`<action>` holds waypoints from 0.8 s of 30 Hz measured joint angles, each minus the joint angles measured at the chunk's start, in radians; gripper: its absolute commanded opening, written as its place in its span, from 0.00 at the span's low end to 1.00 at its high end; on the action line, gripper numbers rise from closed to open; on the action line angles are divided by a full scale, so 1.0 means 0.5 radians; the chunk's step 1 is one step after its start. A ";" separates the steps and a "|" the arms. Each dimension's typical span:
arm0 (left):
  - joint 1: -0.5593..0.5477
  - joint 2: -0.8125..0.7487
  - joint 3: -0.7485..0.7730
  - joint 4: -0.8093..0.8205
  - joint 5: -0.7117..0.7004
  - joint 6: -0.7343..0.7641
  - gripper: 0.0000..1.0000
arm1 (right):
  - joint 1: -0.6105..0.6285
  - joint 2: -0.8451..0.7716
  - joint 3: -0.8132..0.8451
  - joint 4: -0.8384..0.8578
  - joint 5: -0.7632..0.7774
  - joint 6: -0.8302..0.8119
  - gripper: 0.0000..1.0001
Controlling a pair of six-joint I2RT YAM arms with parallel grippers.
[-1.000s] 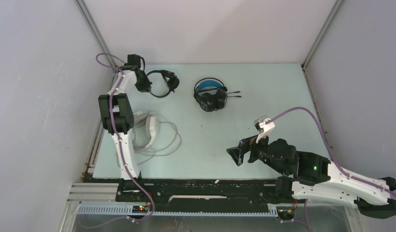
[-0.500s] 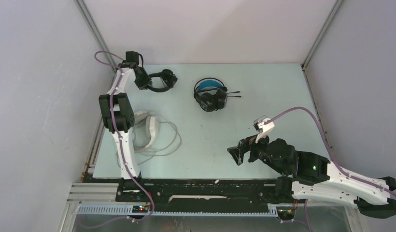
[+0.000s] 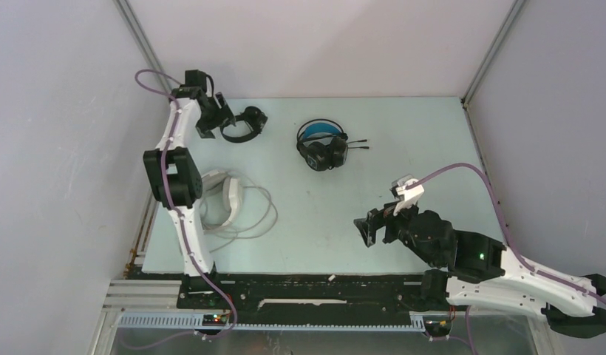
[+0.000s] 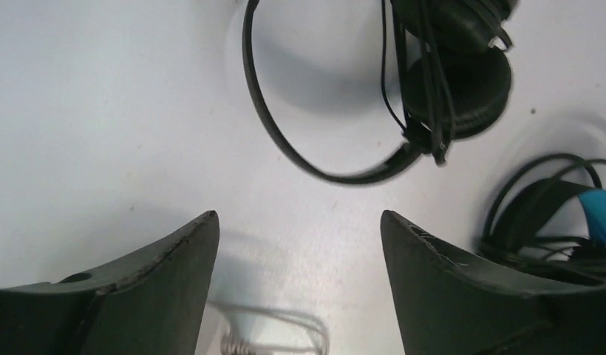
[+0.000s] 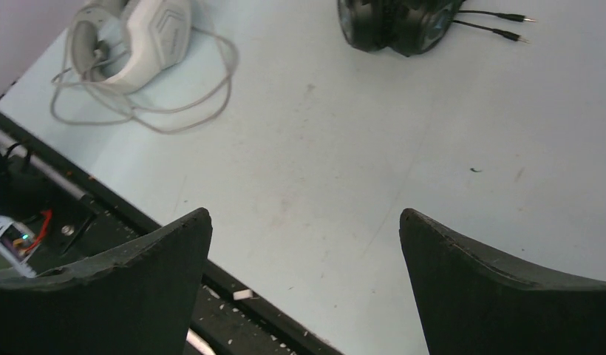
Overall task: Wrap the headphones
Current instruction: Place the headphones at the center of the board, then pick up the headphones from the center of the board.
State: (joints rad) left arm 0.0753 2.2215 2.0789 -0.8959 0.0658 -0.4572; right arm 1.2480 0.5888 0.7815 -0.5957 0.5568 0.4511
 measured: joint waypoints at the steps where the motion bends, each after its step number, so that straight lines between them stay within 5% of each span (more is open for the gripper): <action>1: -0.001 -0.045 0.000 -0.044 0.000 0.028 0.93 | -0.022 0.018 0.000 0.002 0.015 -0.015 1.00; 9: -0.023 -0.587 -0.067 -0.317 -0.038 0.271 1.00 | -0.123 0.154 -0.036 0.175 -0.050 -0.068 1.00; 18: -0.070 -1.736 -1.319 -0.126 -0.324 0.347 1.00 | -0.159 0.314 -0.073 0.305 -0.315 -0.082 1.00; 24: -0.053 -1.916 -1.771 0.042 -0.281 0.410 0.98 | -0.210 0.367 -0.073 0.422 -0.415 -0.098 0.99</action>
State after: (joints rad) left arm 0.0486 1.2636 1.1934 -0.8749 -0.0746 -0.2520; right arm 1.1431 0.7723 0.7448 -0.3847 0.3492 0.4023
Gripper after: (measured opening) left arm 0.996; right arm 0.994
